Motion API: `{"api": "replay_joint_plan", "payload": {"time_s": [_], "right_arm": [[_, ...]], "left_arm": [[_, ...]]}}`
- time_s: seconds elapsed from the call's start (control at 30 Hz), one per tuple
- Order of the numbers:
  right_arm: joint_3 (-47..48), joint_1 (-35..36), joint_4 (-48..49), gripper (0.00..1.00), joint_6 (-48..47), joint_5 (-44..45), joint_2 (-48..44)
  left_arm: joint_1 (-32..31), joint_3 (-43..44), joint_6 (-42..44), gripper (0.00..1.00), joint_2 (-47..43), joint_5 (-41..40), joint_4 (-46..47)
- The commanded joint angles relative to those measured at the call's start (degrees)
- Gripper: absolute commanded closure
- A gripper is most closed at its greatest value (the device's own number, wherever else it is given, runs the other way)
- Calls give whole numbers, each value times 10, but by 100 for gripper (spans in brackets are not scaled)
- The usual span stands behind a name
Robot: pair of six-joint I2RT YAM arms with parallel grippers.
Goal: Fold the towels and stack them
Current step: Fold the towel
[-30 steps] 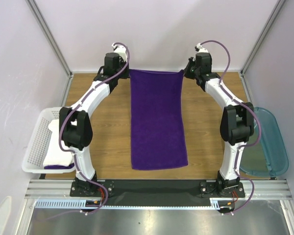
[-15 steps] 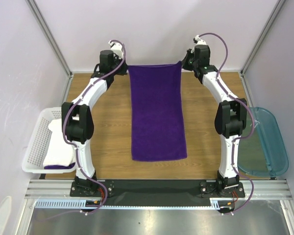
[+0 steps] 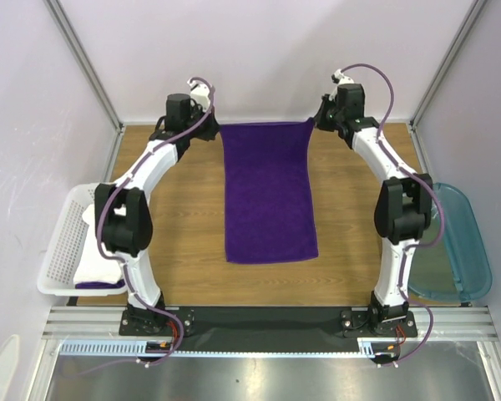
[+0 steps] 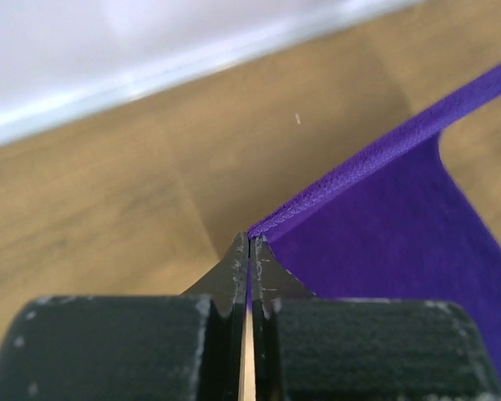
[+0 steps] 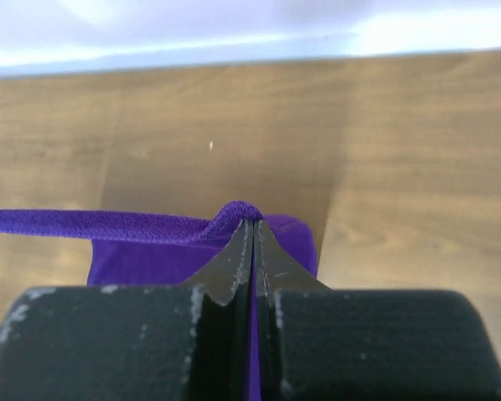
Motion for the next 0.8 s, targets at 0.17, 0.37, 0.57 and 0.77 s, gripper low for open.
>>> {"api": "replay_joint_plan", "payload": {"time_s": [0.17,0.37,0.57,0.77], "right_arm": [[-159,-4,-32,100,-5,-25,-189],[-300,-3,-71,100,27,-55,-285],[-390,-2,-108,100,40,-75,-364],[-433,1,-151,100,46,-85,-404]], "left_arm": [[-13,-159,41,100,-186,23,-52],[-28,-275,19,100,-276,29,-99],[-71,-341,77,100,-319,-3,-172],[-89,-383,119,99,-380,-17,-191]]}}
